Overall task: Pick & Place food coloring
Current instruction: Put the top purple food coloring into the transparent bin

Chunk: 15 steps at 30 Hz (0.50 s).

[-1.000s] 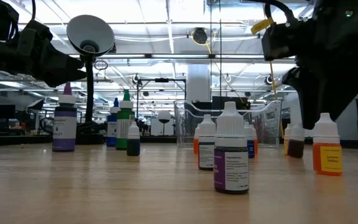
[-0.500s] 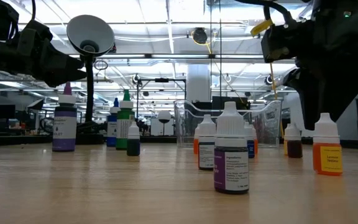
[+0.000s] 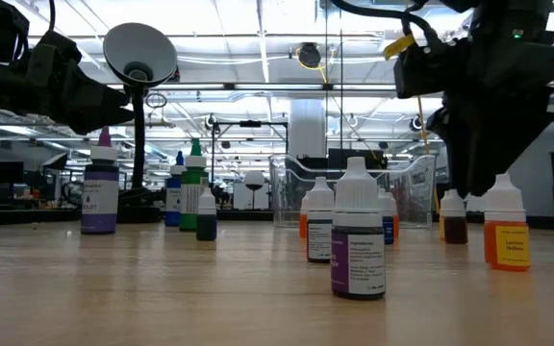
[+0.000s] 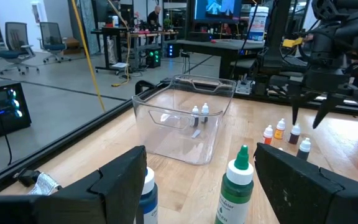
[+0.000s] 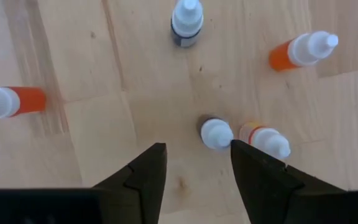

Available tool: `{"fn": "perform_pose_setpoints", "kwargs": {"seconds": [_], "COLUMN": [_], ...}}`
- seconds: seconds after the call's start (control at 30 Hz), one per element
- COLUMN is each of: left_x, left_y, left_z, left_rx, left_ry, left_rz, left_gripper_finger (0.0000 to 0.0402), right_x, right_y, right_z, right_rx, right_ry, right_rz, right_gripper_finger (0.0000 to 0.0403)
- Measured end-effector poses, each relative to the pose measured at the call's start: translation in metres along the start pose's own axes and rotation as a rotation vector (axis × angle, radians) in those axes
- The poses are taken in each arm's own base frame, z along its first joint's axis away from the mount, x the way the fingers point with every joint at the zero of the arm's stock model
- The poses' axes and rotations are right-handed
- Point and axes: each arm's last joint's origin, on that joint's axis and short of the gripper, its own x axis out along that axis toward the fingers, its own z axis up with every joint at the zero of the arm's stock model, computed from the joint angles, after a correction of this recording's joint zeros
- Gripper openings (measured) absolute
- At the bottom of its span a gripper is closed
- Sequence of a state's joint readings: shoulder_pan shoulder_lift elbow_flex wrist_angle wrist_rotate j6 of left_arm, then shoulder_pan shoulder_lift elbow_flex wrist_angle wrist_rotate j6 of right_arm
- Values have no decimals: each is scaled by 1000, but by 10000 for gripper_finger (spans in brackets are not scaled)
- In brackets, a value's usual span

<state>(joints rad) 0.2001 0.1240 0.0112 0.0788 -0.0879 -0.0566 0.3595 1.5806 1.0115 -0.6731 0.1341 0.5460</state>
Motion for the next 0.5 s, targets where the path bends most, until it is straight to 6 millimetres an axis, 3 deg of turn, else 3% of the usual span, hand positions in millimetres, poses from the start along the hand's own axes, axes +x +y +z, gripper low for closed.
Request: {"fn": "perform_pose_setpoints", "kwargs": {"seconds": [0.5], "left_x": [0], "left_y": [0], "left_z": [0], "left_rx": [0], "left_ry": [1], "left_rz": [0], "left_gripper_finger": [296], "right_x": [12], "right_y": [-7], "right_z": [6], "right_rx": [-29], "right_ry": [20], "right_rz": [-15], "right_gripper_finger": [165]}}
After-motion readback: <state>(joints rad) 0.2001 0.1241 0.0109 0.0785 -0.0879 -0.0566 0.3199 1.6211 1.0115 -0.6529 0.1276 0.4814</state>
